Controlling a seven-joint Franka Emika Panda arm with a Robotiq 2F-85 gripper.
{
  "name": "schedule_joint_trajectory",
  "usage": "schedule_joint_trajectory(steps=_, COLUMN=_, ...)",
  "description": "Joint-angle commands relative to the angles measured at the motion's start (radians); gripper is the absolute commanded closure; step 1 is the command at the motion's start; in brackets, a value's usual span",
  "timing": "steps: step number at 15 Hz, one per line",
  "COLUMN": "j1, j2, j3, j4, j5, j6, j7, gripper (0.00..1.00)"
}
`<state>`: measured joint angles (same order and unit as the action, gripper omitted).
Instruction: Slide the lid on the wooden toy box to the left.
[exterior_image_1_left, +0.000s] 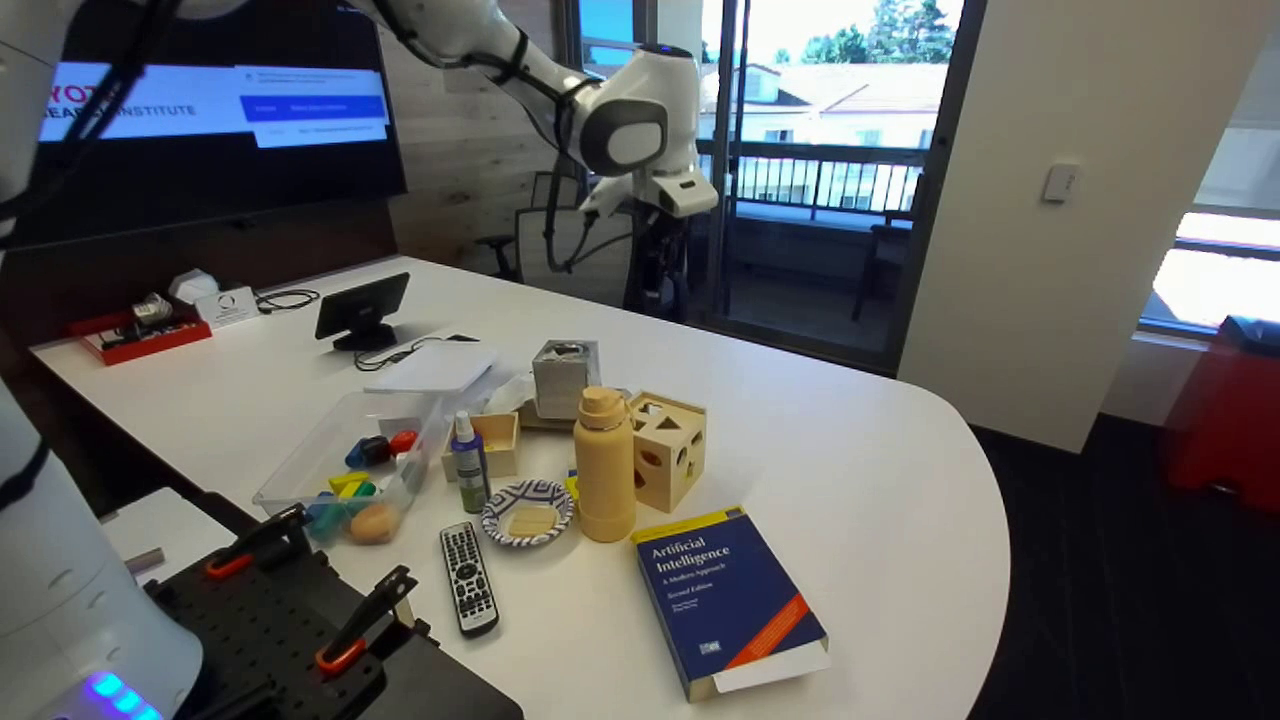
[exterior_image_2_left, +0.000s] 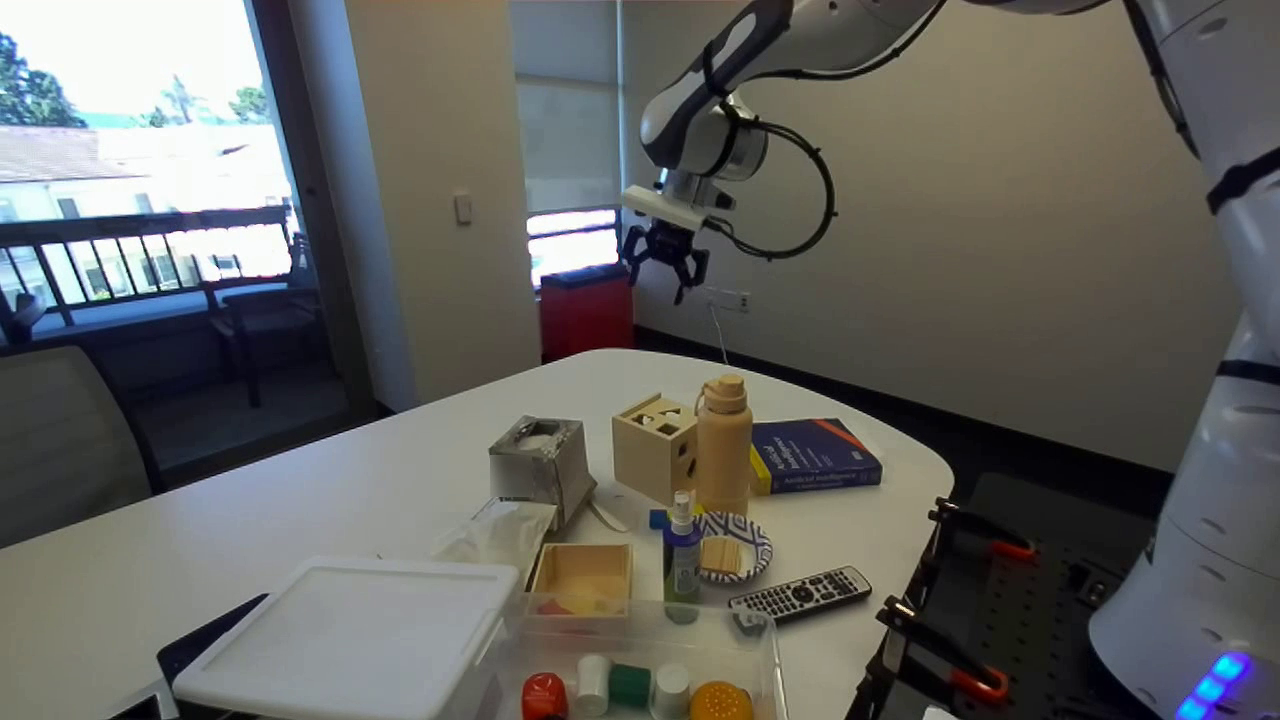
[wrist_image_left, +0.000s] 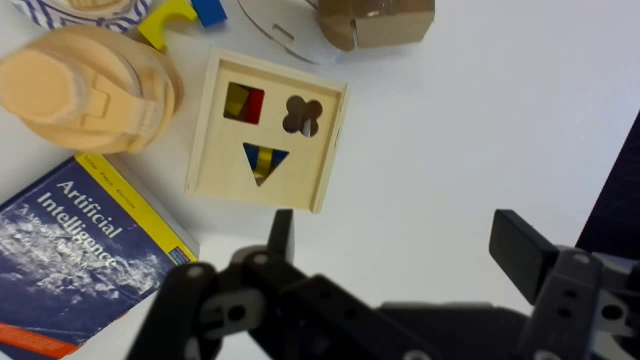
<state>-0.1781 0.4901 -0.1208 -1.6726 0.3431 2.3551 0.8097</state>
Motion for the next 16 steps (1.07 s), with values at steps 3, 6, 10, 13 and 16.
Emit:
schedule_joint_trajectory(steps=3, j1=0.113, j2=-0.317, j3=-0.004, j4=-0.270, j5=-0.127, j6=-0.111, j7=-0.009, gripper=0.00)
schedule_joint_trajectory(steps=6, j1=0.156, j2=-0.472, j3=0.011, j4=-0.395, j5=-0.225, j6=-0.146, j7=0.015, gripper=0.00)
schedule_joint_trajectory(steps=10, j1=0.165, j2=-0.647, j3=0.063, j4=-0.529, j5=-0.305, j6=-0.194, j7=0.031, gripper=0.00)
schedule_joint_trajectory(steps=13, j1=0.151, j2=-0.722, j3=0.103, j4=-0.579, j5=-0.319, j6=-0.217, j7=0.036, gripper=0.00)
schedule_joint_trajectory(steps=16, j1=0.144, j2=-0.764, j3=0.126, j4=-0.610, j5=-0.311, j6=-0.229, j7=0.027, gripper=0.00)
